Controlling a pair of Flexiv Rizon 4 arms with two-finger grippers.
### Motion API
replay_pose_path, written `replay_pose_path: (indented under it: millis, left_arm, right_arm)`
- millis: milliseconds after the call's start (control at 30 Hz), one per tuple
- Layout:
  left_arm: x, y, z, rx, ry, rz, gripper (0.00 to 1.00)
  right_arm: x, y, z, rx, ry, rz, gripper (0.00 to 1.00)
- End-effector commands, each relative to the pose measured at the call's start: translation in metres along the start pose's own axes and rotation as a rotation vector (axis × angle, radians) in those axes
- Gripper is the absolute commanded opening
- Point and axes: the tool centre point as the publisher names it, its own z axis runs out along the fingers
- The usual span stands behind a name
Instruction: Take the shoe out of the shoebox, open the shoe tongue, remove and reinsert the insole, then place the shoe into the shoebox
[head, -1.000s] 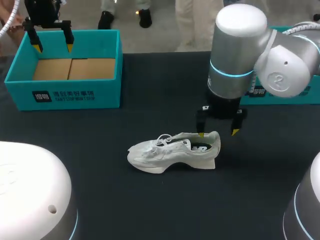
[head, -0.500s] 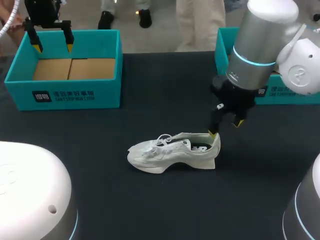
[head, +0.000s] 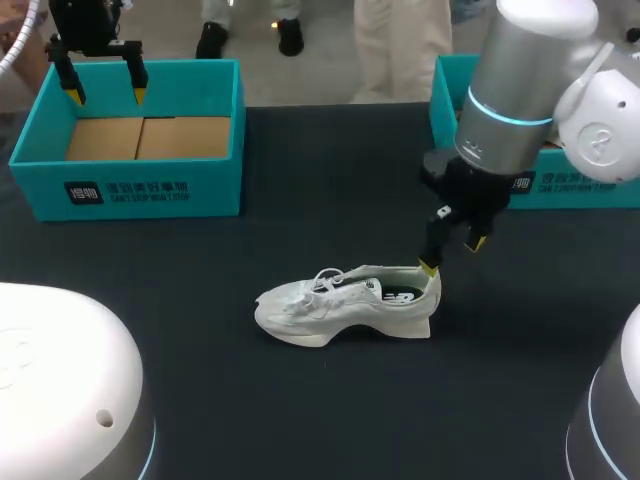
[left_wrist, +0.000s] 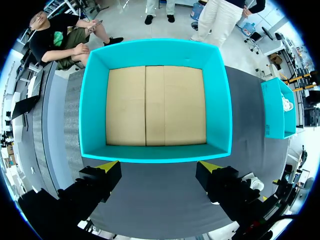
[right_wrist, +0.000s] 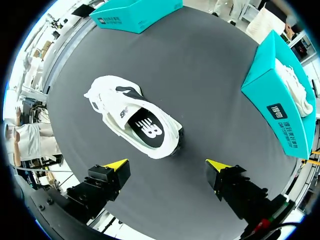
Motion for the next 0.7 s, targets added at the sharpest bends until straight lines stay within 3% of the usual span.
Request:
replay_pose_path:
  millis: [33, 67, 167, 200, 267, 400, 700]
  left_arm:
    - [0.0, 0.0, 0.0, 0.0, 0.0, 0.0, 1.0]
    - [0.0, 0.0, 0.0, 0.0, 0.0, 0.0, 1.0]
    - [0.0, 0.0, 0.0, 0.0, 0.0, 0.0, 1.0]
    - [0.0, 0.0, 0.0, 0.0, 0.0, 0.0, 1.0]
    - [0.0, 0.0, 0.0, 0.0, 0.0, 0.0, 1.0]
    - [0.0, 0.0, 0.0, 0.0, 0.0, 0.0, 1.0]
    - [0.0, 0.0, 0.0, 0.0, 0.0, 0.0, 1.0]
  right_arm:
    - [0.003, 0.009, 0.004, -0.051, 0.007, -0.1, 1.0]
    - [0.004, 0.011, 0.004, -0.082, 0.001, -0.155, 1.0]
    - [0.009, 0.018, 0.004, -0.283, 0.068, -0.408, 1.0]
    - [0.011, 0.018, 0.004, -0.309, 0.076, -0.474, 1.0]
    - [0.01, 0.018, 0.006, -0.301, 0.07, -0.563, 1.0]
    - [0.011, 0.014, 0.004, -0.384, 0.117, -0.773, 1.0]
    - [0.001, -0.008, -0.008, -0.477, 0.2, -0.926, 1.0]
